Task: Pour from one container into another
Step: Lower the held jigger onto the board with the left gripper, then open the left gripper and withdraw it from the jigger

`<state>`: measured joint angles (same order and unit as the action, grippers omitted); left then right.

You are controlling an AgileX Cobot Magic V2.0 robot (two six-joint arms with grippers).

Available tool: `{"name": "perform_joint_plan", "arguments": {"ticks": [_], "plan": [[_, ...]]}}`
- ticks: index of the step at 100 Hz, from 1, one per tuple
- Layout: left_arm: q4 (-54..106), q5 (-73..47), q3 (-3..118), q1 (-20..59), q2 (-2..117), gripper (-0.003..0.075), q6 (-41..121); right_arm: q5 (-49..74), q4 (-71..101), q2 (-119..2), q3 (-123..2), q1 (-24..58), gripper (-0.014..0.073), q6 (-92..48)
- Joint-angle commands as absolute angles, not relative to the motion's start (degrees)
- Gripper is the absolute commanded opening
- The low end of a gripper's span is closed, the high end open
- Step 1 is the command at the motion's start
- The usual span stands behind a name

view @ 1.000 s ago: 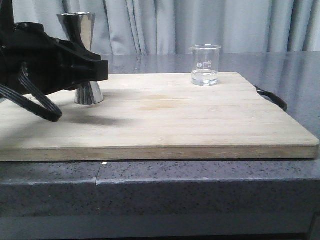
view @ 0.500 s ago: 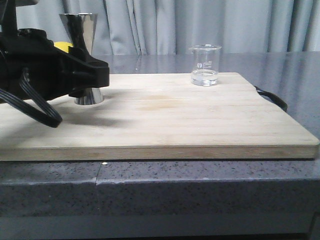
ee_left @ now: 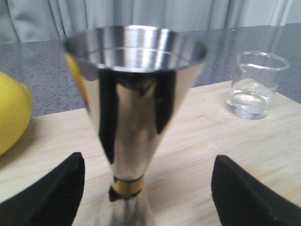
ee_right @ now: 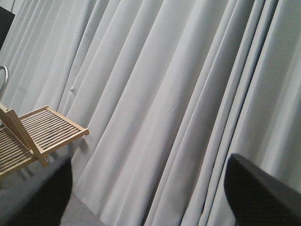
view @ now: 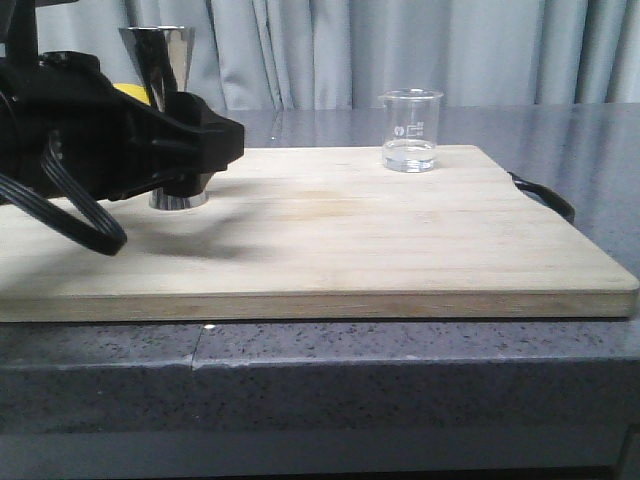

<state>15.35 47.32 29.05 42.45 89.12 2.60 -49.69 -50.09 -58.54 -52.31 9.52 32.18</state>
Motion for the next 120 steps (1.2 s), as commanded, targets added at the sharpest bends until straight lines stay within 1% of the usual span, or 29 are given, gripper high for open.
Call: {"name": "perform_joint_plan", "arguments": {"ticks": [1,21,35,51,76,95,103,109,114,120], "plan": [[15.5,49.4,30.1,43.9,85.5,0.0522,2.3,-50.9,-47.2,-57.5,-53.8,9.7,0.0594,32.1],[15.8,48.3,28.6,44.1,81.6,0.0522,2.8,-50.6,-47.2,-57.5,-53.8,9.7,0.0594,32.1],[18.6,48.1,27.3,44.1,79.3,0.0522,7.4,-50.6,-47.2,-57.5,-53.8,9.7,0.0594,32.1],[19.0,46.5,25.9,44.1,76.9,0.0522,7.4,-50.6,-47.2,-57.5,-53.8,9.7,0.0594,32.1],[19.0,40.4,23.3,44.1,68.4,0.0522,8.4,-50.6,-47.2,-57.5,-53.8,9.7,0.0594,32.1],[19.0,28.4,22.9,44.1,55.9,0.0519,9.5,-47.2,-47.2,-57.5,-53.8,9.7,0.0594,32.1],[18.9,27.3,23.0,44.1,49.6,0.0493,12.0,-42.4,-47.1,-57.4,-54.0,9.7,0.0594,32.1],[18.9,27.8,23.5,44.1,45.4,0.0460,14.7,-36.1,-47.1,-56.6,-54.6,9.7,0.0593,32.1],[19.0,27.9,24.4,44.1,41.5,0.0417,17.6,-31.0,-47.1,-55.5,-55.0,9.7,0.0591,32.1],[19.0,27.7,25.6,44.1,38.0,0.0343,20.3,-25.5,-47.1,-53.7,-55.4,9.6,0.0590,32.1]]}}
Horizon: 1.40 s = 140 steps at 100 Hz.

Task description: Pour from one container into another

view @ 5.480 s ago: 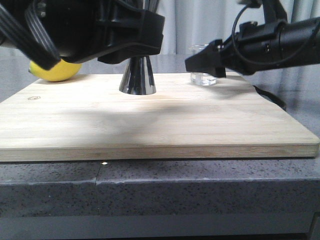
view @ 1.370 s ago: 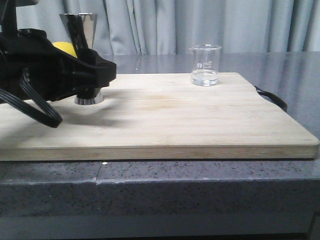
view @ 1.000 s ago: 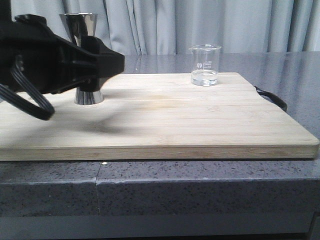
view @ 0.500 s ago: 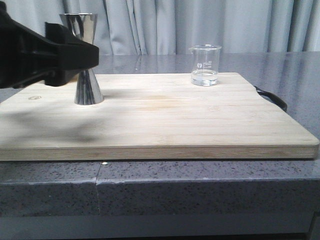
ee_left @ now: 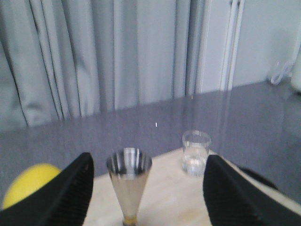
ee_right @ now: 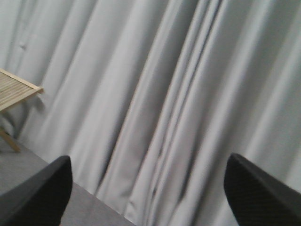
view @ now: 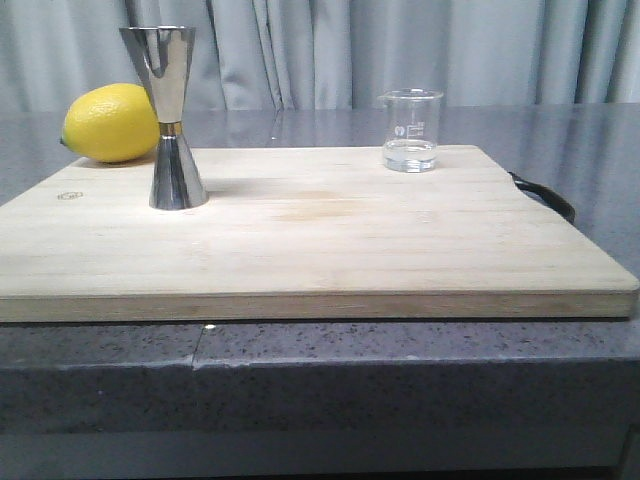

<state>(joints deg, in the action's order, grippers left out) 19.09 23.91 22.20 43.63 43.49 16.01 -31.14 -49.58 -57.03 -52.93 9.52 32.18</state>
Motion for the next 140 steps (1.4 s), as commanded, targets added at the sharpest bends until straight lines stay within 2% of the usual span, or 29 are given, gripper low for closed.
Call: {"name": "perform_joint_plan", "arguments": {"ticks": [1,8,15,26,34,36,57,74,100,140], "plan": [[19.0,27.7,25.9,44.1,37.2,0.0334,21.0,-24.2,-47.1,-53.4,-55.4,9.6,0.0590,32.1],[19.0,27.3,27.5,44.1,33.7,0.0240,24.0,-18.5,-47.1,-50.6,-55.4,9.6,0.0561,32.1],[19.0,27.2,28.8,44.1,31.0,0.0142,26.7,-13.8,-47.1,-47.1,-55.4,9.6,0.0462,32.1],[19.5,27.0,29.5,44.1,28.1,-0.0022,30.2,-10.6,-49.8,-40.8,-54.4,9.6,0.0185,32.1],[22.9,27.0,29.5,44.1,26.4,-0.0020,33.6,-10.7,-50.6,-36.1,-52.7,9.6,-0.0040,32.1],[24.5,27.0,29.5,44.1,26.0,-0.0020,34.6,-10.6,-50.5,-34.7,-52.2,9.6,-0.0074,32.1],[48.5,27.4,29.5,44.1,23.2,-0.0019,62.4,-1.7,-50.5,-21.2,-43.8,9.6,-0.0071,32.1],[67.0,27.4,28.5,44.1,22.8,-0.0019,84.7,0.0,-50.5,-9.7,-33.5,9.6,-0.0070,32.1],[71.2,27.5,24.5,44.1,22.8,-0.0019,85.9,0.0,-50.5,1.7,-23.1,9.6,-0.0070,32.1],[81.0,27.6,24.1,44.1,22.8,-0.0019,85.9,0.0,-50.5,1.1,-22.8,9.6,-0.0070,32.1]]}}
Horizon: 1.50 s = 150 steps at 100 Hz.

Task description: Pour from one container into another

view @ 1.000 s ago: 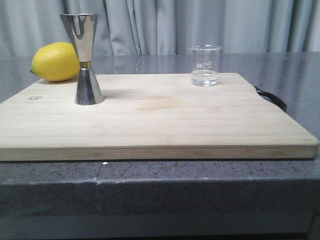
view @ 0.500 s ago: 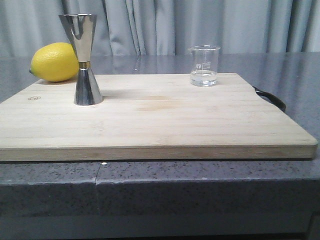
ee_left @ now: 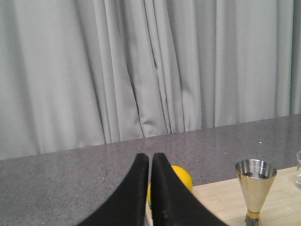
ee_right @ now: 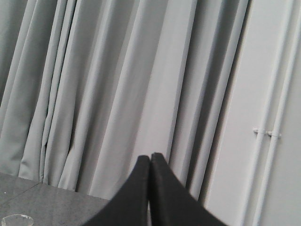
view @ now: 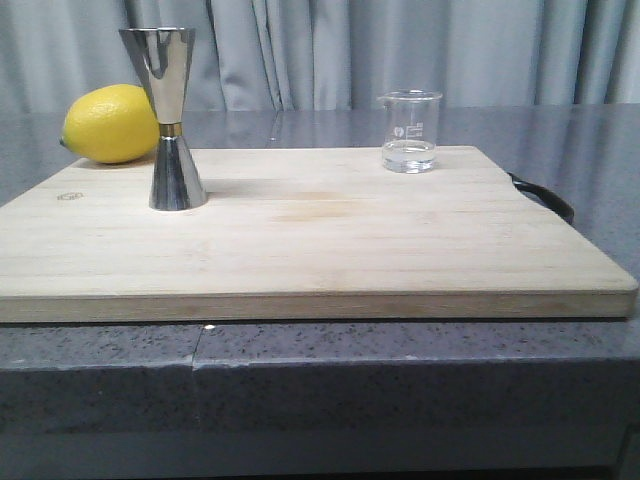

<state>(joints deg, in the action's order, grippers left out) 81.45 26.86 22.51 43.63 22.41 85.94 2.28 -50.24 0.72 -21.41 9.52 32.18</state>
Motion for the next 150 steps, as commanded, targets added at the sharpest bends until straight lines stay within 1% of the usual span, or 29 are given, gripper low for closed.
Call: {"name": "perform_joint_plan", "arguments": {"ticks": [1,40,50,54,59,71,79,85,94,100,106,119,150], "plan": [[81.0,27.6,24.1,44.1,22.8,-0.0019,85.9,0.3,-50.5,1.1,-22.8,9.6,-0.0070,32.1],[81.0,28.2,23.9,44.1,22.8,-0.0019,85.9,0.0,-50.5,1.1,-22.8,9.6,-0.0070,32.1],[75.9,28.0,23.9,43.7,23.0,-0.0019,84.9,0.0,-50.5,1.1,-22.8,9.6,-0.0070,32.1],[71.1,26.8,23.8,43.1,23.0,-0.0019,81.8,0.0,-50.5,1.1,-22.8,9.6,-0.0070,32.1],[61.4,25.5,23.0,42.3,23.0,-0.0019,75.0,0.3,-50.5,1.1,-22.8,9.6,-0.0070,32.1],[30.1,23.4,20.5,38.5,23.0,-0.0019,48.4,0.3,-50.5,1.1,-22.8,9.6,-0.0070,32.1],[18.0,20.3,18.7,34.2,23.0,-0.0019,31.3,0.0,-50.5,1.1,-22.8,9.6,-0.0070,32.1],[12.1,16.7,17.4,30.2,23.0,-0.0019,23.0,0.0,-50.5,1.1,-22.8,9.6,-0.0070,32.1],[8.2,11.2,15.2,25.3,22.6,-0.0019,14.5,0.0,-50.5,1.1,-22.8,9.6,-0.0070,32.1],[3.9,9.1,13.6,24.4,20.8,-0.0019,10.5,0.0,-50.5,1.1,-22.8,9.6,-0.0070,32.1],[1.4,9.7,11.4,24.0,18.9,-0.0019,8.1,0.0,-50.5,1.1,-22.8,9.6,-0.0070,32.1],[1.3,12.6,6.9,21.9,16.2,-0.0019,6.6,0.0,-50.5,1.1,-22.8,9.6,-0.0070,32.1],[2.4,13.2,-0.5,11.5,9.5,-0.0019,5.0,0.3,-50.5,1.1,-22.8,9.6,-0.0070,32.1]]}}
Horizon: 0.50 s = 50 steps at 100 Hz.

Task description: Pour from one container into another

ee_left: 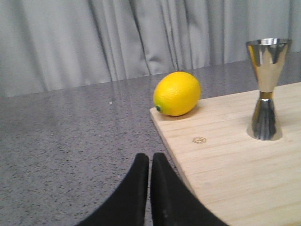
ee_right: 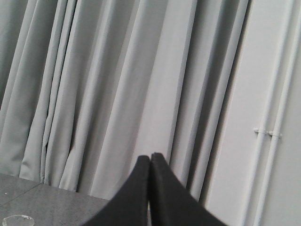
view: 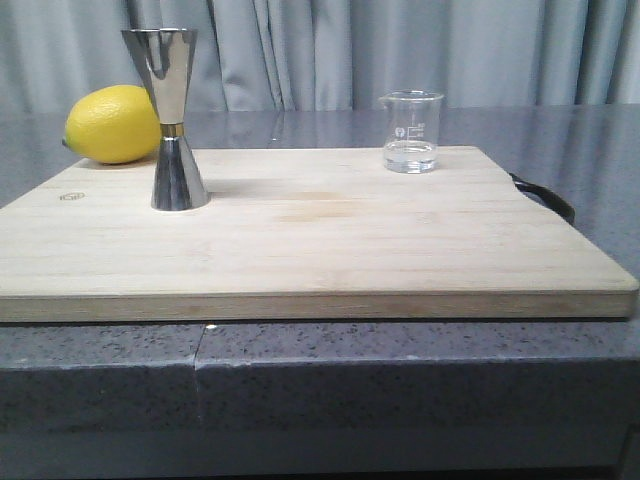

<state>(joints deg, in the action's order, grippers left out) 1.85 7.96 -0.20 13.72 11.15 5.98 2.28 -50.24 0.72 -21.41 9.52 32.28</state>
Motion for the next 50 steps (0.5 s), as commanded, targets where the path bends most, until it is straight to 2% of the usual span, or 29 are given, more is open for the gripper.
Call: {"name": "perform_joint_plan", "arguments": {"ticks": [1,50], "plan": [[2.4,13.2,-0.6,11.4,9.0,-0.0019,5.0,0.0,-50.5,1.1,-22.8,9.6,-0.0070,32.1],[2.3,6.4,-2.2,8.7,-1.7,-0.0019,5.0,0.0,-50.5,1.1,-22.8,9.6,-0.0070,32.1]]}}
